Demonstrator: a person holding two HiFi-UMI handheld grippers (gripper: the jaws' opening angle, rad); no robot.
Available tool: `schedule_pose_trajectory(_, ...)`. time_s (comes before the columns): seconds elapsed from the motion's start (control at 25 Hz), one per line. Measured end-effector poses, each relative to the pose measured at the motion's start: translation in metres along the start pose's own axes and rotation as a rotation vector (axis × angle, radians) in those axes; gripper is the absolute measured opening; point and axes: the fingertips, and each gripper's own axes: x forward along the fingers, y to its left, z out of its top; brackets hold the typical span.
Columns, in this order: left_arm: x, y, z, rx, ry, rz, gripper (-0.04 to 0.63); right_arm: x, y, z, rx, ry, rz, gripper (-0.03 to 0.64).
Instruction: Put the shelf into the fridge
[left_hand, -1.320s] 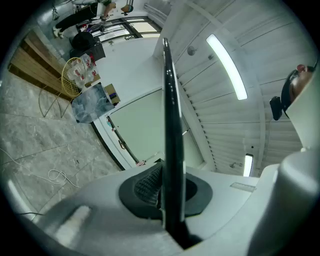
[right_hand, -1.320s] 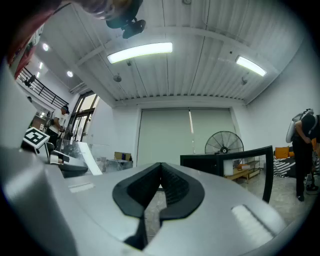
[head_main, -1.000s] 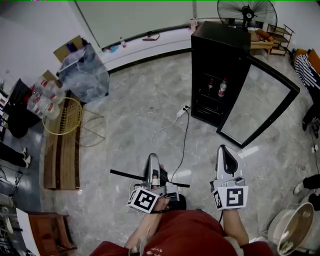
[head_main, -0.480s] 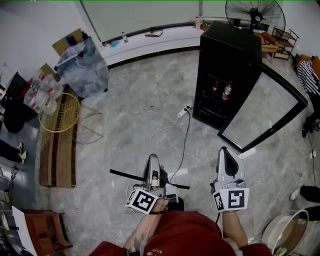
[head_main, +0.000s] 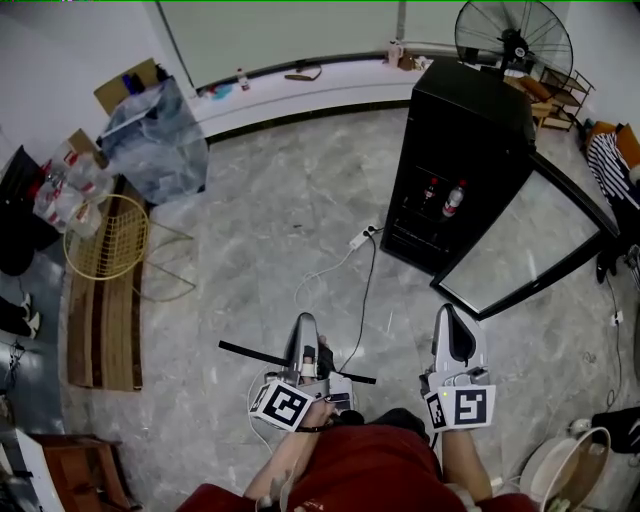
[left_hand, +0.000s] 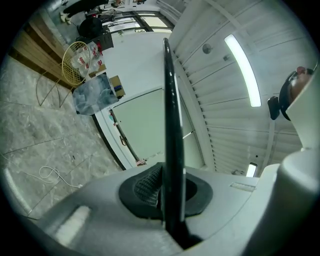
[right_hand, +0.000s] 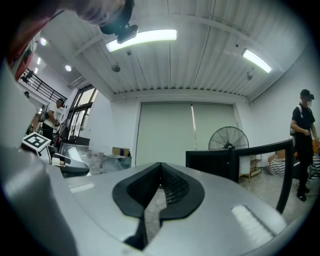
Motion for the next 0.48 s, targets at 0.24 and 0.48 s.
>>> schedule_pose_trajectory(0.24, 0.025, 0.008, 0.004, -0.013, 0.027, -0.020, 0.015, 0.012, -0.005, -0.004, 0.001, 0.004, -0.042, 0.000)
schedule_pose_trajectory(0.48, 0.061, 0.009, -0.016, -0.045, 0.079, -0.026, 0.015, 0.027, -0.039, -0.019, 0.012, 0.035, -0.090, 0.000)
